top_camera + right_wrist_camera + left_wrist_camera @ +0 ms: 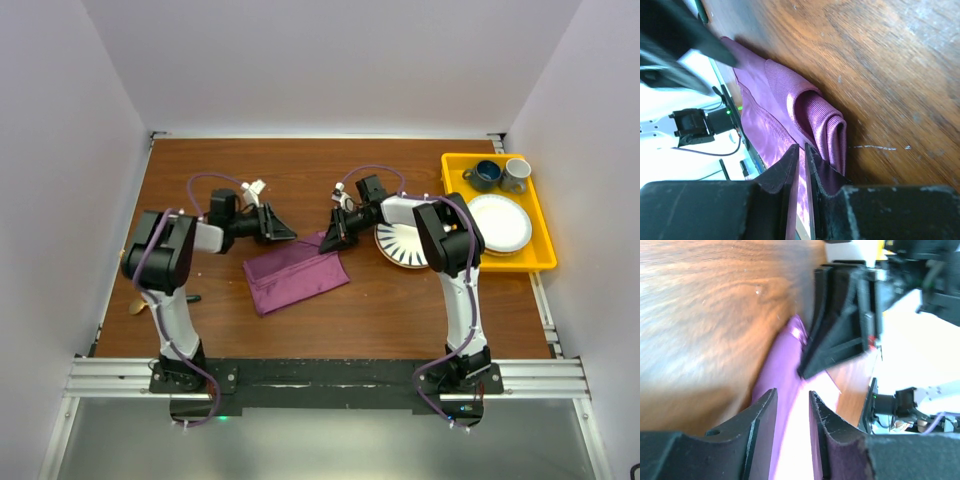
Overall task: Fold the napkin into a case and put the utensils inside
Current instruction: Smooth out the 2/3-rectangle-folded napkin at the center of the board.
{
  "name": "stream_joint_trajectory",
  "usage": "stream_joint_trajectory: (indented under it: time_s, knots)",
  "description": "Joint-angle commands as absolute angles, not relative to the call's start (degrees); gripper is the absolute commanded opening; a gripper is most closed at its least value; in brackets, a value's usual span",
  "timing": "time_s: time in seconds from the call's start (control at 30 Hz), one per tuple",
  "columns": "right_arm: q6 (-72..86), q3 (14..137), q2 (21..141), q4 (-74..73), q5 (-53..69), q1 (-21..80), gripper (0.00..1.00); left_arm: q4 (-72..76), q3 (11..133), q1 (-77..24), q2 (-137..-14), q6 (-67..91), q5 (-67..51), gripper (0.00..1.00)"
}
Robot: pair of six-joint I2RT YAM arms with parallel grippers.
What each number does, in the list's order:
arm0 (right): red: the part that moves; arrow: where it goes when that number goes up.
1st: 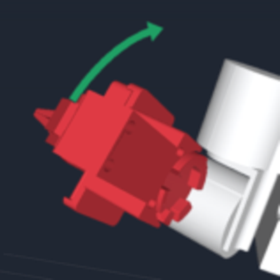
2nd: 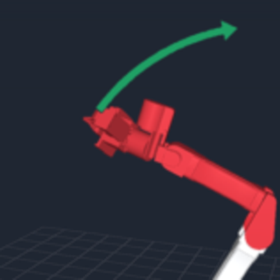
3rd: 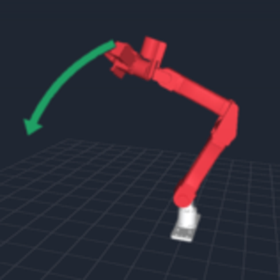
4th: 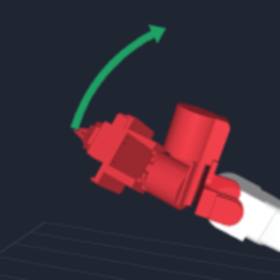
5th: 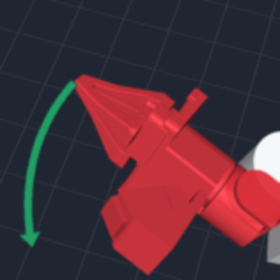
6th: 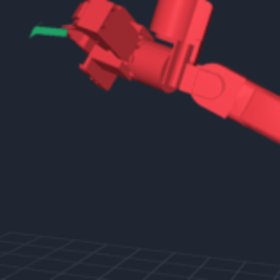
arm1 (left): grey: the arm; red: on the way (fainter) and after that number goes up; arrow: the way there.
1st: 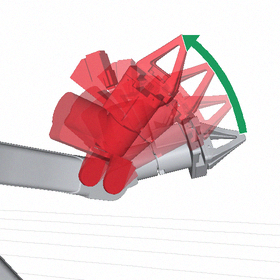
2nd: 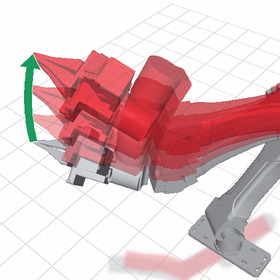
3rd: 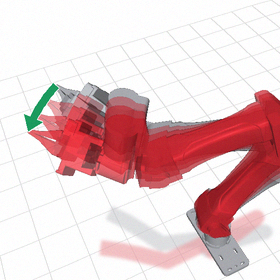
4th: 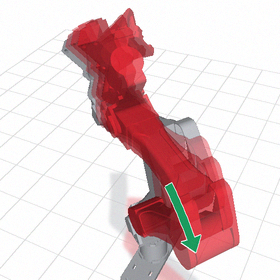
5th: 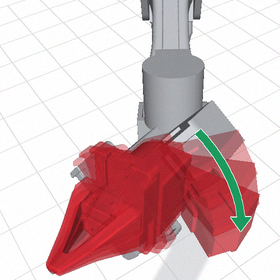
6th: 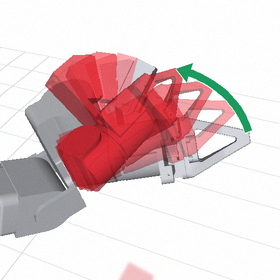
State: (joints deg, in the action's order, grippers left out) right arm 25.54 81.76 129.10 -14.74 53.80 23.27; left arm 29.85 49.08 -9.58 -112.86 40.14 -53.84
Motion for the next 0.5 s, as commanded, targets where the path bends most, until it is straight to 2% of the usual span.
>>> stream_joint_trajectory:
  time_s: [0.0, 0.1, 0.3, 0.47]
  knots:
    - [23.5, 81.4, 132.6, -15.8, 44.6, 22.8, 0.15, 22.2, 46.7, -4.8, -103.5, 30.5, -60.7, 0.36]
    - [23.0, 81.1, 132.5, -16.0, 43.8, 22.8, 0.14, 11.2, 45.8, -3.0, -103.2, 17.7, -59.9, 0.35]
    - [22.3, 79.5, 130.9, -16.3, 42.3, 22.7, 0.12, -5.3, 49.8, -1.1, -105.5, 3.8, -58.0, 0.26]
    - [24.3, 76.9, 128.5, -14.0, 40.0, 22.7, 0.08, -13.1, 52.0, -9.7, -92.6, -14.8, -49.7, 0.34]
